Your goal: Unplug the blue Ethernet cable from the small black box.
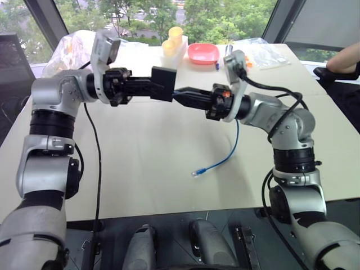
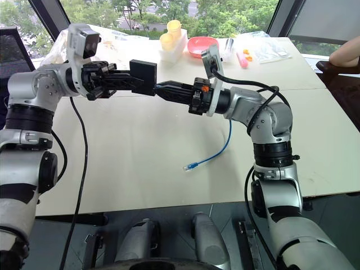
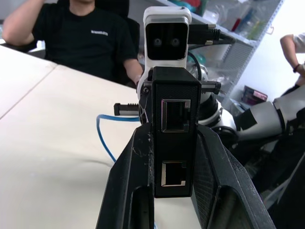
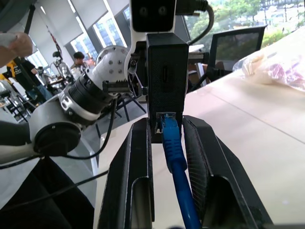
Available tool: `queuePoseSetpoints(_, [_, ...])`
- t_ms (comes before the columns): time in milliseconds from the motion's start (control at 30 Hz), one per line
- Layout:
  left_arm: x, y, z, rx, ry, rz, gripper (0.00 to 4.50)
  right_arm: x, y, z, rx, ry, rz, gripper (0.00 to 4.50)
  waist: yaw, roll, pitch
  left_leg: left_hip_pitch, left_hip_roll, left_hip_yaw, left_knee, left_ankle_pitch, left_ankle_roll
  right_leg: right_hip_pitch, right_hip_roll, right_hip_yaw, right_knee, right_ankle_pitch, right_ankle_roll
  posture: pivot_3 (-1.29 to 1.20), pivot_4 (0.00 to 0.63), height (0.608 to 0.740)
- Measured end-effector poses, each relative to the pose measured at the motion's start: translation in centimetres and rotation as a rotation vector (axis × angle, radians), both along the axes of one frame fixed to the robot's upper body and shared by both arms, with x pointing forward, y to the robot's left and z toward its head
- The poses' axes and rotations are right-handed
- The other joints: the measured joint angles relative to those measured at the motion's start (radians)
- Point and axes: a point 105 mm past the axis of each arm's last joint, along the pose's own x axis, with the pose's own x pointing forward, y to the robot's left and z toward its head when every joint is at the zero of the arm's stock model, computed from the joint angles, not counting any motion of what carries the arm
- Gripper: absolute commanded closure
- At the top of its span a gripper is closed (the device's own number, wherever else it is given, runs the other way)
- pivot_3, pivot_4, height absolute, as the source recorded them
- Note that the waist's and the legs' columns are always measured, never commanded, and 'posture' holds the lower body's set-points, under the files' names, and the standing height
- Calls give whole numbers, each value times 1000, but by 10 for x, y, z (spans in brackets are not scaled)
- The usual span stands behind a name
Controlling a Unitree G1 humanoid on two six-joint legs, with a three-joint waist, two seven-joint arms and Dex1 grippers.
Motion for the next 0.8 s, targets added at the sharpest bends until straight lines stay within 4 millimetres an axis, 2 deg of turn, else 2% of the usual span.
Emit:
queuePoseSetpoints(33, [0,0,0,2,-2,-1,4024,0,-1,-1,-3,0,-3,4121,0,0,0,0,0,0,0,0,0,0,0,0,0,0,0,0,150,740])
queuePoseSetpoints(100, [3,22,5,-3,-2,77,4024,2,-18,-10,-32,20,-50,4121,-3,0,0,0,0,0,0,0,0,0,1,0,0,0,0,0,150,740])
queuePoseSetpoints(133, [3,27,5,5,-6,95,4024,2,-22,-11,-26,27,-58,4121,-2,0,0,0,0,0,-1,0,0,0,1,0,0,0,0,0,150,740])
queuePoseSetpoints(433, [2,34,9,-15,-14,115,4024,4,-28,-19,-34,58,-93,4121,5,1,0,0,0,0,0,0,0,0,1,0,0,0,0,0,150,740])
queuePoseSetpoints(567, [2,35,2,-16,6,117,4024,5,-27,-20,-34,61,-107,4121,2,1,0,0,0,0,0,0,0,0,1,0,0,0,0,0,150,740])
queuePoseSetpoints(667, [0,32,1,-13,9,103,4024,9,-18,-15,-6,59,-109,3281,-1,1,0,0,0,0,0,0,0,0,1,0,0,0,0,0,150,740])
queuePoseSetpoints(800, [-1,28,3,-12,0,85,4024,12,-11,-3,17,28,-105,1323,1,1,0,0,0,0,0,0,0,0,1,0,0,0,0,0,150,740])
